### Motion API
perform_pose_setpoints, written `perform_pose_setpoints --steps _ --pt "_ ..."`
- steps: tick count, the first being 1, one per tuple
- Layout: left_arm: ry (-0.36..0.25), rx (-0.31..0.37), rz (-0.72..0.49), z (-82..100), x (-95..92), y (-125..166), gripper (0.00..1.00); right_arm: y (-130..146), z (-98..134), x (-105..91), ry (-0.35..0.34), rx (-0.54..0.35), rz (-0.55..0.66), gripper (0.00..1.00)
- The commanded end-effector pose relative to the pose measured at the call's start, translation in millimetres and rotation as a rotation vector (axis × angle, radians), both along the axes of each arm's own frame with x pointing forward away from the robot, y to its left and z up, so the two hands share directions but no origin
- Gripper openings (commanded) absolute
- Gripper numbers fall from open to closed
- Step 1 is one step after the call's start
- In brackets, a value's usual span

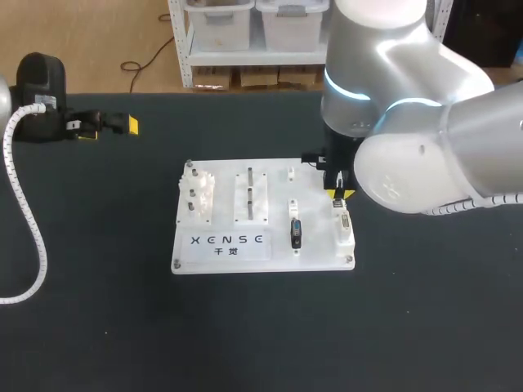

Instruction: Insert the USB connector, Ethernet cable, and multi-pin plug into their matching sockets one by one.

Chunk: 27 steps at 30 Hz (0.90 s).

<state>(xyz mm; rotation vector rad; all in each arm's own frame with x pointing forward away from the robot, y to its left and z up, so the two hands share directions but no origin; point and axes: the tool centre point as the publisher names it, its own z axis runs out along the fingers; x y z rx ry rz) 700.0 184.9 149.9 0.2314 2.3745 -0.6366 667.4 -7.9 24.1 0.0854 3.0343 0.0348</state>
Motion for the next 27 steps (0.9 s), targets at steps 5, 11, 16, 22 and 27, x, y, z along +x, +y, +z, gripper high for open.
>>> perform_pose_setpoints --steps 5,11,16,22,27 --pt "0.000 0.000 0.000 0.0 0.0 0.0 1.00 -1.7 -6.9 -0.6 -0.001 -0.014 -0.012 0.00" --pt "0.000 0.000 0.000 0.0 0.0 0.0 1.00 -4.1 -18.5 0.6 0.017 -0.036 -0.029 0.00" --pt "0.000 0.000 0.000 0.0 0.0 0.0 1.00 -7.1 -29.4 0.4 0.033 -0.060 -0.038 0.00" --pt "0.000 0.000 0.000 0.0 0.0 0.0 1.00 -9.3 -23.1 5.2 0.018 -0.077 -0.062 0.05" --pt "0.000 0.000 0.000 0.0 0.0 0.0 1.00 -9.9 0.3 11.5 -0.040 -0.072 -0.072 1.00"
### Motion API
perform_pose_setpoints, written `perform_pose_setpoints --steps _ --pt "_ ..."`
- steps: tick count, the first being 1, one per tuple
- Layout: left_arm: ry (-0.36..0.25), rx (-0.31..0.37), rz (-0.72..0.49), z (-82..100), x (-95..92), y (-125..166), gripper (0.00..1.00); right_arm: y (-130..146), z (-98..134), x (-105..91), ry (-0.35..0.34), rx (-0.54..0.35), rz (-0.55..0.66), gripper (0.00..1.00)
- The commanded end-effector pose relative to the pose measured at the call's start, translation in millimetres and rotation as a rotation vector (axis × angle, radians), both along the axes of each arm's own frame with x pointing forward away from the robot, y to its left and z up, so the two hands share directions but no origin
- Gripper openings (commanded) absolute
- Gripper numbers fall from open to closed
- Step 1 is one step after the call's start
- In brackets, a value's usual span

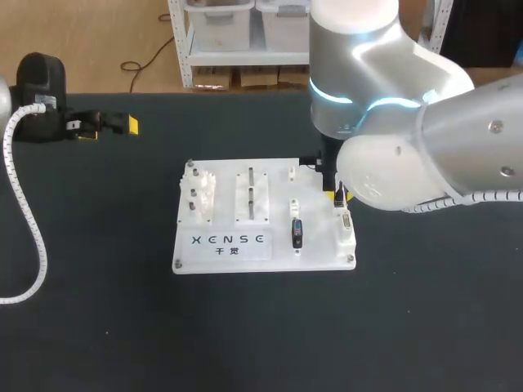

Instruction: Insert the USB connector, Ethernet cable, and multi-pin plug into their matching sockets one by one.

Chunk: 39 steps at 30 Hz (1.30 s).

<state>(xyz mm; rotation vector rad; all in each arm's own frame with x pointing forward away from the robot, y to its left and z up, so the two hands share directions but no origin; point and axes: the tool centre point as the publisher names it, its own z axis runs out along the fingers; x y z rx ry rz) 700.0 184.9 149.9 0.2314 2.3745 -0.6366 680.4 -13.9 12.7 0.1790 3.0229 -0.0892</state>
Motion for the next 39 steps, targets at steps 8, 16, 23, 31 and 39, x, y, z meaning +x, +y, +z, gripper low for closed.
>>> perform_pose_setpoints --steps 8,16,23,31,39 --pt "0.000 0.000 0.000 0.0 0.0 0.0 1.00 10.6 64.9 0.2 -0.119 0.027 0.013 1.00" --pt "0.000 0.000 0.000 0.0 0.0 0.0 1.00 43.3 80.3 -25.6 -0.083 0.063 0.063 1.00" --pt "0.000 0.000 0.000 0.0 0.0 0.0 1.00 65.9 67.9 -56.6 -0.013 0.096 0.127 1.00" --pt "0.000 0.000 0.000 0.0 0.0 0.0 1.00 70.7 57.0 -67.8 0.034 0.140 0.180 1.00" --pt "0.000 0.000 0.000 0.0 0.0 0.0 1.00 70.7 57.0 -67.8 0.034 0.140 0.180 1.00"
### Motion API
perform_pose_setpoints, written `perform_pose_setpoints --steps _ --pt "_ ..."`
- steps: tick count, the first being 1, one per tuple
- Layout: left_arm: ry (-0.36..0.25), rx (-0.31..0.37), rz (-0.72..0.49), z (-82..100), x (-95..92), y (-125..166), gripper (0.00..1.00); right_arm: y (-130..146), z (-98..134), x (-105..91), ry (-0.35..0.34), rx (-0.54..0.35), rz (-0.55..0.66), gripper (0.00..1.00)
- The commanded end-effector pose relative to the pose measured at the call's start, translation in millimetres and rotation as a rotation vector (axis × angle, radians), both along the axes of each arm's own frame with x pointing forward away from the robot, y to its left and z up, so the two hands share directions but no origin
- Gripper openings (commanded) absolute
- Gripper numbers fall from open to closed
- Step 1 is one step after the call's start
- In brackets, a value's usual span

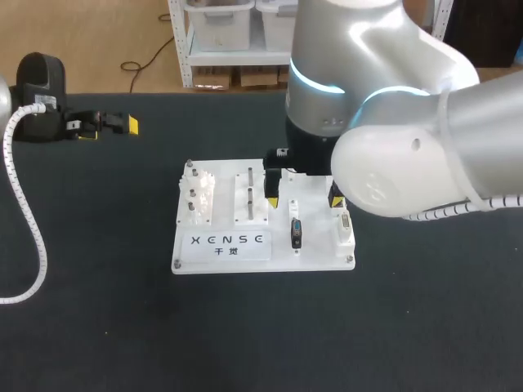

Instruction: Insert the USB connector, Ethernet cable, and multi-pin plug into their matching sockets one by one.

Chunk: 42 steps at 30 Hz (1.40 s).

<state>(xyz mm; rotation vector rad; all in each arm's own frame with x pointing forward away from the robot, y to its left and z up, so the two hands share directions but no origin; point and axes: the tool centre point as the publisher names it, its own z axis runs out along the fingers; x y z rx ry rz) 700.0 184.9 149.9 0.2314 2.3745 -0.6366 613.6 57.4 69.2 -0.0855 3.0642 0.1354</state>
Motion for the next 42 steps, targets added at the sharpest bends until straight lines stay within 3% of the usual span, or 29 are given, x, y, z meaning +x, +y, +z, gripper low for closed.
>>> perform_pose_setpoints --steps 1,22,23,24,26,30,42 --pt "0.000 0.000 0.000 0.0 0.0 0.0 1.00 -0.6 0.5 -0.9 -0.002 0.000 -0.001 1.00" --pt "0.000 0.000 0.000 0.0 0.0 0.0 1.00 0.1 -27.4 -11.3 0.046 -0.023 -0.076 1.00" --pt "0.000 0.000 0.000 0.0 0.0 0.0 1.00 0.6 -27.6 -12.3 0.047 -0.022 -0.075 0.95" --pt "0.000 0.000 0.000 0.0 0.0 0.0 1.00 1.9 -28.7 -14.4 0.051 -0.018 -0.070 0.56" --pt "0.000 0.000 0.000 0.0 0.0 0.0 1.00 3.9 -29.0 -17.6 0.052 -0.018 -0.059 0.44" --pt "0.000 0.000 0.000 0.0 0.0 0.0 1.00 7.3 -31.7 -20.4 0.054 -0.023 -0.051 0.39" --pt "0.000 0.000 0.000 0.0 0.0 0.0 1.00 11.3 -43.1 -16.1 0.064 -0.054 -0.042 0.40"
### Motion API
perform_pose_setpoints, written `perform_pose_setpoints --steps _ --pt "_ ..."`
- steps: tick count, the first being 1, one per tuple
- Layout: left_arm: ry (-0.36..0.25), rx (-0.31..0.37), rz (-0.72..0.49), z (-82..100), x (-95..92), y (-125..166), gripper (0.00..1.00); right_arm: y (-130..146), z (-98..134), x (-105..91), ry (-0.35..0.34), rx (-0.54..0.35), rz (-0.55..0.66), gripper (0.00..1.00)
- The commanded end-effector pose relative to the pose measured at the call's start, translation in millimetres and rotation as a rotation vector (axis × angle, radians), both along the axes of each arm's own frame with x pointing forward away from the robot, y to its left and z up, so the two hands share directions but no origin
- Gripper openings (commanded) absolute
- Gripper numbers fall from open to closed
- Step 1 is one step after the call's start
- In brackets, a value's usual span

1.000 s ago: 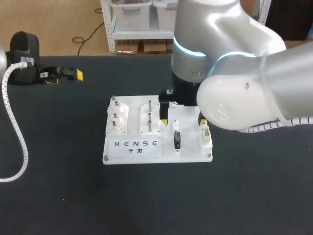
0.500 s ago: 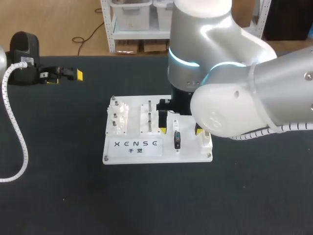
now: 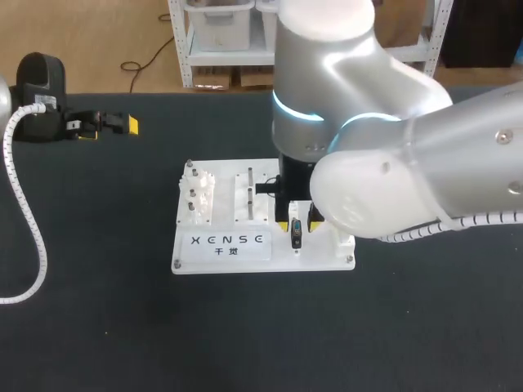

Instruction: Insert the USB connector, Ethernet cable, and multi-pin plug into their matching sockets one by one.

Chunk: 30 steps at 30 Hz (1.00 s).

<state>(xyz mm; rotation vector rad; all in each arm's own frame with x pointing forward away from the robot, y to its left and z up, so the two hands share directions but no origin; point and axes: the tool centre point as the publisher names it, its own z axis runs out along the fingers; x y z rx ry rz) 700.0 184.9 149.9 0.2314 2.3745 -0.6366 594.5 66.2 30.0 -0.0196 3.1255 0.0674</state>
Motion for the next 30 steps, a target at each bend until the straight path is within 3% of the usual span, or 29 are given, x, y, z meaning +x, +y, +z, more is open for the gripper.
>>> perform_pose_setpoints --steps 1,5,8,11,13,14,21,30 --pt "0.000 0.000 0.000 0.0 0.0 0.0 1.00 2.5 -4.8 3.0 0.007 -0.011 0.000 0.41" --pt "0.000 0.000 0.000 0.0 0.0 0.0 1.00 3.0 -7.7 2.8 0.012 -0.017 0.002 0.41" --pt "0.000 0.000 0.000 0.0 0.0 0.0 1.00 4.3 -9.3 2.6 0.013 -0.019 0.006 0.34" --pt "0.000 0.000 0.000 0.0 0.0 0.0 1.00 5.5 -9.3 2.1 0.011 -0.020 0.013 0.22" --pt "0.000 0.000 0.000 0.0 0.0 0.0 1.00 5.9 -10.3 1.6 0.006 -0.025 0.020 0.04" --pt "0.000 0.000 0.000 0.0 0.0 0.0 1.00 5.8 -10.7 1.2 0.001 -0.027 0.025 0.00" --pt "0.000 0.000 0.000 0.0 0.0 0.0 1.00 -0.4 1.9 -3.0 -0.049 -0.004 0.038 0.00" --pt "0.000 0.000 0.000 0.0 0.0 0.0 1.00 -17.6 42.8 -4.7 -0.147 0.038 0.045 0.00"
